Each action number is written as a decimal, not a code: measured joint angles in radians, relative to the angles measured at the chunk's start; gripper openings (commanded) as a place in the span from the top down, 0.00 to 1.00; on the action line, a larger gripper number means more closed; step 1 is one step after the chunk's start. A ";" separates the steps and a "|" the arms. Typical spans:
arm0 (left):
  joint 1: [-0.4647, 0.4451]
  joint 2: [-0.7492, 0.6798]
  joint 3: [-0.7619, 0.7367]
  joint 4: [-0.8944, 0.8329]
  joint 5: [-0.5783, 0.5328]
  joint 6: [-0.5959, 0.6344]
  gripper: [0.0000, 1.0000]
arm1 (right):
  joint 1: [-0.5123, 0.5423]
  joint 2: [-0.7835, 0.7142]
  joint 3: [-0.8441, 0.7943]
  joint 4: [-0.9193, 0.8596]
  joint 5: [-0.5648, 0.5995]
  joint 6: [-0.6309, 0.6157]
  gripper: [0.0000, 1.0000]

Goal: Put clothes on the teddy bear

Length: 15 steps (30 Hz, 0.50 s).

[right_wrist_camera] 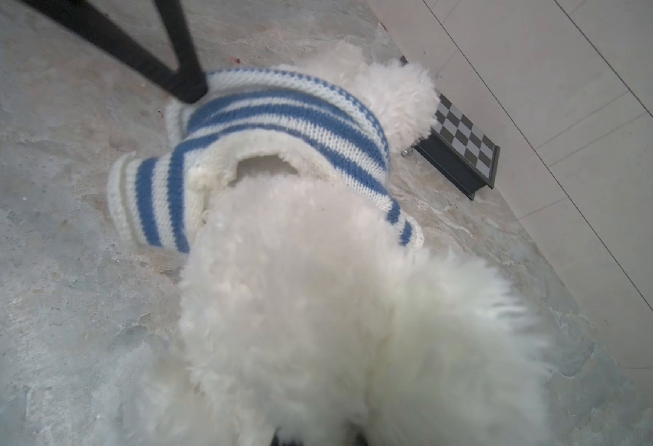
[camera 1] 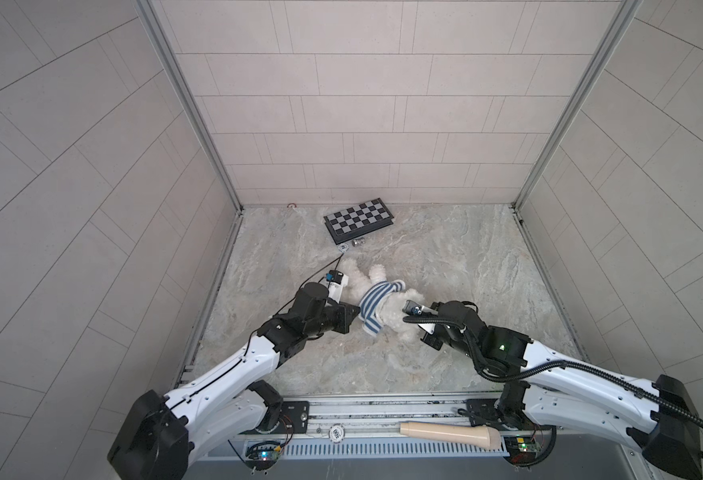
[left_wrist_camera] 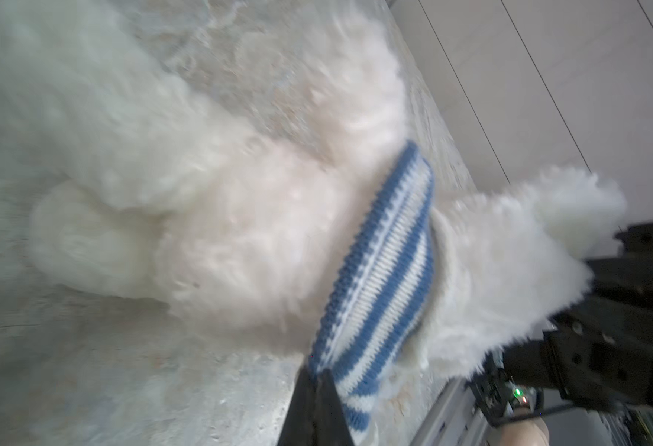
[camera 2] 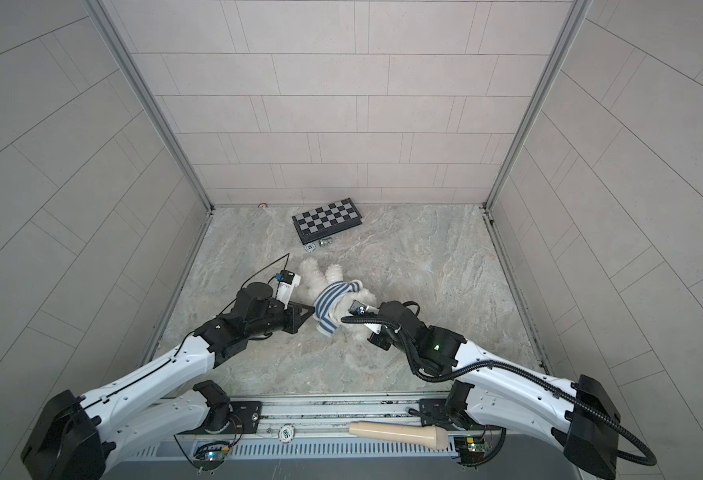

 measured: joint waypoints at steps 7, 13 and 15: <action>-0.090 0.101 -0.109 0.087 0.015 -0.043 1.00 | -0.002 0.005 0.023 0.041 -0.011 0.119 1.00; -0.124 0.101 -0.116 0.122 0.003 -0.054 1.00 | -0.001 -0.012 -0.027 0.116 -0.098 0.115 1.00; -0.126 0.084 -0.116 0.137 -0.011 -0.054 1.00 | -0.001 -0.013 -0.029 0.126 -0.114 0.113 1.00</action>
